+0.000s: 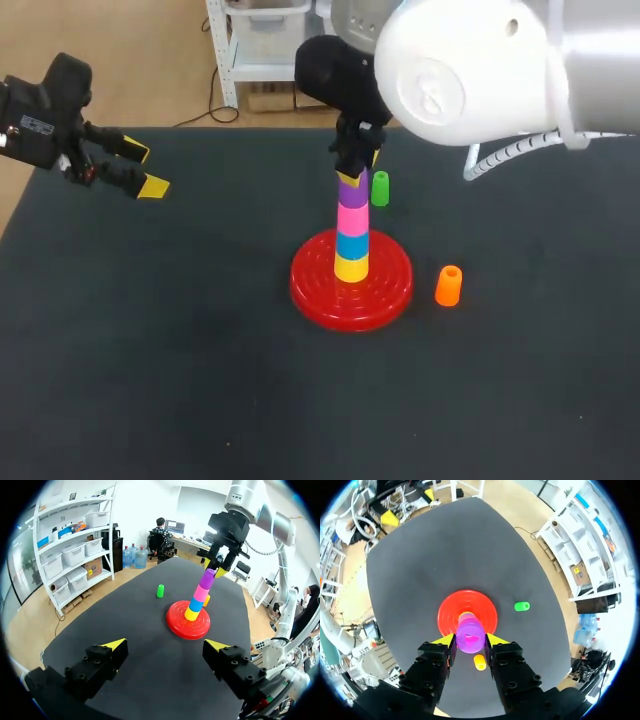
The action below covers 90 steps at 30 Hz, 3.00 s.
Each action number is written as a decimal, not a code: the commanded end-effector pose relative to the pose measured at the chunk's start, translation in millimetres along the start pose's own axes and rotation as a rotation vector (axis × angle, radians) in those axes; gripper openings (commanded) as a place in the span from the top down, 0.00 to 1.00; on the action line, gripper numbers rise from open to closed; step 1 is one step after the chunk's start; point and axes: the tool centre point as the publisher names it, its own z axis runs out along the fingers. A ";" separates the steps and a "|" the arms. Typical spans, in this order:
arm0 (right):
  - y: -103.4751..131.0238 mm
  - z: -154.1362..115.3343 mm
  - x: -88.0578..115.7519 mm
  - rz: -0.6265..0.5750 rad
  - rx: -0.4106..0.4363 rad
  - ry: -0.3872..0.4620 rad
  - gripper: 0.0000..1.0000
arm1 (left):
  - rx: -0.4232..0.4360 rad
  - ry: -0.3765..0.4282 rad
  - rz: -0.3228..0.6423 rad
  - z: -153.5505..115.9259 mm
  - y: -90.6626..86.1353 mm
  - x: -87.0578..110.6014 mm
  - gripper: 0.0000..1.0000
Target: Pick up and stack the cylinders on the red base in this order: pink,purple,orange,green
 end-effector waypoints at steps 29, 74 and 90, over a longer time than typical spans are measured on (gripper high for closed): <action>-1.4 -3.5 -2.6 0.015 -0.063 0.001 0.00 | 0.003 -0.004 0.002 0.3 1.3 1.0 0.00; -26.4 108.6 139.1 0.369 -0.005 -0.027 0.00 | 0.003 -0.004 0.002 0.3 1.3 1.0 0.00; -26.9 140.1 145.2 0.421 -0.027 0.080 0.00 | 0.003 -0.004 0.002 0.3 1.3 1.0 0.00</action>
